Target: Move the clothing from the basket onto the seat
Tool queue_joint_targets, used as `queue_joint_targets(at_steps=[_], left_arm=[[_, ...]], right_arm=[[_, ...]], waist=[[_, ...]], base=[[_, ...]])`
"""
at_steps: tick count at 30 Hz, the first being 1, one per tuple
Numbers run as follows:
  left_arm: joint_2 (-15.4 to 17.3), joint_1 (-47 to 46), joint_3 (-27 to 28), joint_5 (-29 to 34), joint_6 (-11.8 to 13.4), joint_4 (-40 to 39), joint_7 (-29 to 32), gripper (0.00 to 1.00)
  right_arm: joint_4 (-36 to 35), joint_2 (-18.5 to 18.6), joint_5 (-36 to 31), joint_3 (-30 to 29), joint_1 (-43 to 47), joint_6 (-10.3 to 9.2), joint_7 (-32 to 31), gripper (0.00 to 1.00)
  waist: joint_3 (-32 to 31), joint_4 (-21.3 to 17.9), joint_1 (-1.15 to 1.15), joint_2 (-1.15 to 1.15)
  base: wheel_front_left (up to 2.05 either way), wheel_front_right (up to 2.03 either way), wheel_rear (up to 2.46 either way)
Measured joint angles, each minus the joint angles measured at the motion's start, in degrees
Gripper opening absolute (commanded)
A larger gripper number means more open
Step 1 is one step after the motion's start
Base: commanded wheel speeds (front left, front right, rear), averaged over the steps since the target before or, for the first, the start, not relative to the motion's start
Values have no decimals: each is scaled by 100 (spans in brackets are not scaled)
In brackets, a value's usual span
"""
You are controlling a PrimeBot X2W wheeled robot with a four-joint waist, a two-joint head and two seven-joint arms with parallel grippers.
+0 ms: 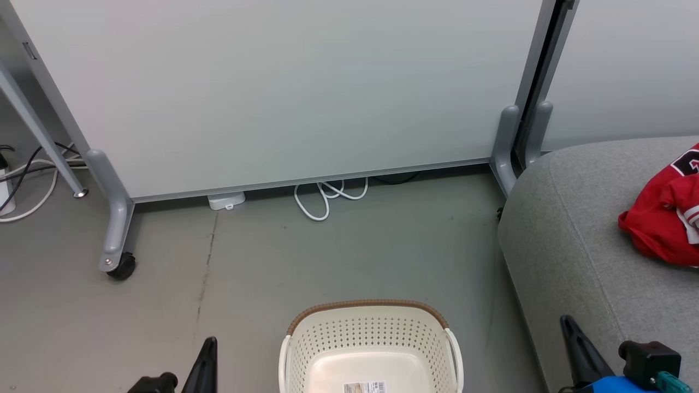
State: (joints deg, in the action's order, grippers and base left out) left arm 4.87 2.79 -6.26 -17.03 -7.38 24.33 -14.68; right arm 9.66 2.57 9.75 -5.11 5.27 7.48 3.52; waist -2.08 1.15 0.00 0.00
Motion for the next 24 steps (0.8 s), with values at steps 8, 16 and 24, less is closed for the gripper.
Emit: queue_joint_targets(at_steps=[8, 16, 24], left_arm=[[-24, 84, 58, -564, 0, 71, 179, 0], [-53, 38, 201, -1339, 0, -52, 386, 0], [-74, -68, 334, -2041, 0, -166, 582, 0]], right_arm=[[188, -22, 603, -10, -9, 0, -93, 0], [207, -22, 1454, -19, -57, 0, -196, 0], [225, -21, 2218, -30, -164, 0, -280, 0]], waist=[[11, -6, 0, 0], [26, -14, 0, 0], [40, -21, 0, 0]], base=[[0, 0, 0], [0, 0, 0], [0, 0, 0]])
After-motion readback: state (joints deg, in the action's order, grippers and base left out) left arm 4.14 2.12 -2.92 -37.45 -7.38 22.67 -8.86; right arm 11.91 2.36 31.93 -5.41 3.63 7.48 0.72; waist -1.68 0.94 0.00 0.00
